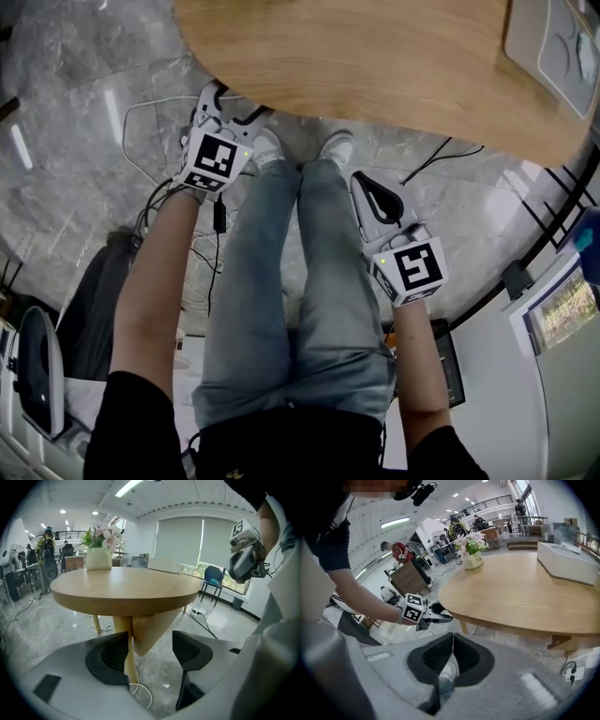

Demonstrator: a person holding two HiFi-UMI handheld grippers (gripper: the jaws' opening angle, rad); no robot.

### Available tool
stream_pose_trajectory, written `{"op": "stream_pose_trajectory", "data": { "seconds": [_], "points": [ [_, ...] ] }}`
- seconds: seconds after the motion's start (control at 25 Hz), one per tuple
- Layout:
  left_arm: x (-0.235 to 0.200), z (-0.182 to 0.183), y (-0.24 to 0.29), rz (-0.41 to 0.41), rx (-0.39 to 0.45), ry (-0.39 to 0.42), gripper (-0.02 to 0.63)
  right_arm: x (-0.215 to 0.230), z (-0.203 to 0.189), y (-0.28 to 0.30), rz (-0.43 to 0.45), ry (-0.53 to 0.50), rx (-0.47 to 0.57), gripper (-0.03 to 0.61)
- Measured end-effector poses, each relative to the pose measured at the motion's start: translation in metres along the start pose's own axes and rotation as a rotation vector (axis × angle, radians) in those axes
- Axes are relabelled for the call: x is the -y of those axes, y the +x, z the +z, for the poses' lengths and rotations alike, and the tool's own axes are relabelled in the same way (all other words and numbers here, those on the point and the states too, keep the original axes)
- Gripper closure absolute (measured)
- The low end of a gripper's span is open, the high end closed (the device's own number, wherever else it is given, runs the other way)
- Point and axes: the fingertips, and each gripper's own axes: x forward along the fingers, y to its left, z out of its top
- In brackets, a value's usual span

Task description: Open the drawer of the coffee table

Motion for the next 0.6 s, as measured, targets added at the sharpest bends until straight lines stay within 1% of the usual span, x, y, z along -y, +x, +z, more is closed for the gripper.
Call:
{"op": "stream_pose_trajectory", "data": {
  "seconds": [0.08,0.16,0.24,0.32,0.52,0.6],
  "points": [
    [0.005,0.004,0.005,-0.027,0.006,0.01,0.317,-0.002,-0.006,0.0,0.002,0.009,-0.006,0.577],
    [0.006,0.008,0.007,-0.035,0.013,0.015,0.32,-0.004,-0.012,-0.001,0.004,0.012,-0.012,0.577],
    [0.003,0.009,0.009,-0.03,0.018,0.01,0.35,-0.005,-0.016,-0.002,0.003,0.013,-0.013,0.577],
    [-0.001,0.01,0.012,-0.027,0.019,0.017,0.401,-0.005,-0.018,-0.005,0.002,0.013,-0.013,0.577],
    [0.0,0.011,0.018,-0.074,0.02,0.037,0.402,-0.001,-0.023,-0.009,-0.006,0.015,-0.016,0.577],
    [0.0,0.011,0.018,-0.087,0.023,0.043,0.413,0.001,-0.026,-0.01,-0.012,0.02,-0.018,0.577]
  ]
}}
